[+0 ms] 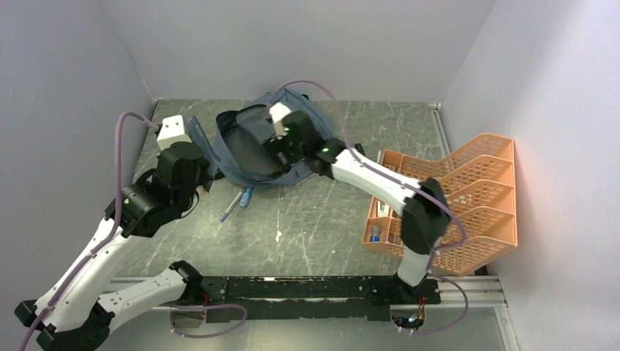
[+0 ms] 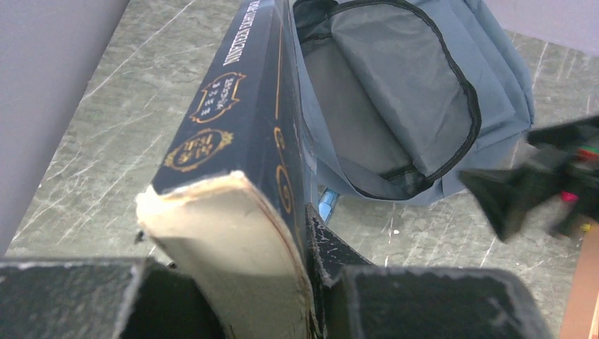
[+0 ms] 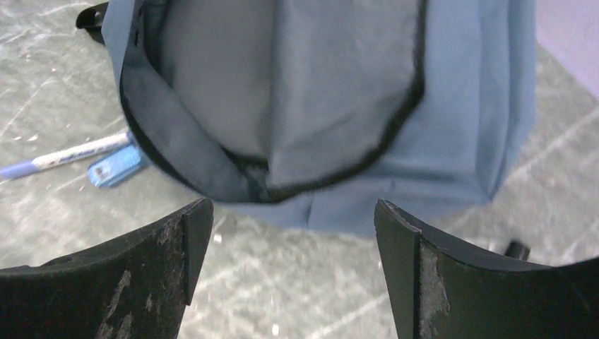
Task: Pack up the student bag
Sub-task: Place the book in the student bag.
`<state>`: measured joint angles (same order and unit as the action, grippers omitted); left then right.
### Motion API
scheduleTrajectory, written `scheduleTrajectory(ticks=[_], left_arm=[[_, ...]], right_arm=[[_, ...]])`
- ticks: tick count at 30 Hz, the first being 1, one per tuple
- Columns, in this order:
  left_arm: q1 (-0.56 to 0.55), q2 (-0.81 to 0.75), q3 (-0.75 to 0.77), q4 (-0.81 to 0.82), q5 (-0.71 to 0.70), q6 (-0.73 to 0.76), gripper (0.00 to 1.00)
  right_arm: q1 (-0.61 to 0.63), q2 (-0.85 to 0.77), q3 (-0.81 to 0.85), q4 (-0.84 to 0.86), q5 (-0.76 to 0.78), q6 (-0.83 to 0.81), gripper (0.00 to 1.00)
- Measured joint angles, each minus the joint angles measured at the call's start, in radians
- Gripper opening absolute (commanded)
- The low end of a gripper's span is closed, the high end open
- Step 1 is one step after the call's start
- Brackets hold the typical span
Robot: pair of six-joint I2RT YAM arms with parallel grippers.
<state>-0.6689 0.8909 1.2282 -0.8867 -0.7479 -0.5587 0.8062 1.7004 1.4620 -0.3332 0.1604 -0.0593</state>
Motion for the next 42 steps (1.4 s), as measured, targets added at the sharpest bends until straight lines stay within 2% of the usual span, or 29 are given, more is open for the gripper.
scheduleTrajectory(ticks=[6,11,19,22,26,28,32,34,39,42], left_arm=[[0.000,-0.019,-0.005,-0.033,0.004,-0.020,0.05],[0.000,-0.023,-0.008,-0.050,0.019,-0.029,0.05],[0.000,-0.053,-0.008,-0.053,0.039,-0.033,0.05],[0.000,-0.054,-0.008,-0.061,0.043,-0.035,0.05],[0.000,-0.071,-0.015,-0.066,0.051,-0.042,0.05],[0.000,-0.084,-0.018,-0.069,0.053,-0.045,0.05],[0.000,-0.098,-0.027,-0.071,0.056,-0.052,0.05],[0.000,-0.098,-0.031,-0.070,0.062,-0.056,0.05],[0.000,-0.100,-0.090,-0.041,0.112,-0.071,0.05],[0.000,-0.098,-0.146,-0.006,0.170,-0.086,0.05]], right_arm=[[0.064,0.329,0.263,0.016,0.023,-0.132,0.91],[0.074,0.566,0.491,0.011,0.111,-0.245,0.93],[0.072,0.755,0.625,0.047,0.257,-0.414,0.94],[0.072,0.792,0.644,0.075,0.302,-0.452,0.91],[0.072,0.823,0.658,0.100,0.358,-0.479,0.78],[0.072,0.829,0.659,0.111,0.381,-0.484,0.65],[0.072,0.826,0.633,0.157,0.405,-0.486,0.49],[0.072,0.820,0.612,0.171,0.401,-0.482,0.41],[0.068,0.788,0.584,0.169,0.369,-0.453,0.09],[0.056,0.735,0.543,0.167,0.341,-0.422,0.00]])
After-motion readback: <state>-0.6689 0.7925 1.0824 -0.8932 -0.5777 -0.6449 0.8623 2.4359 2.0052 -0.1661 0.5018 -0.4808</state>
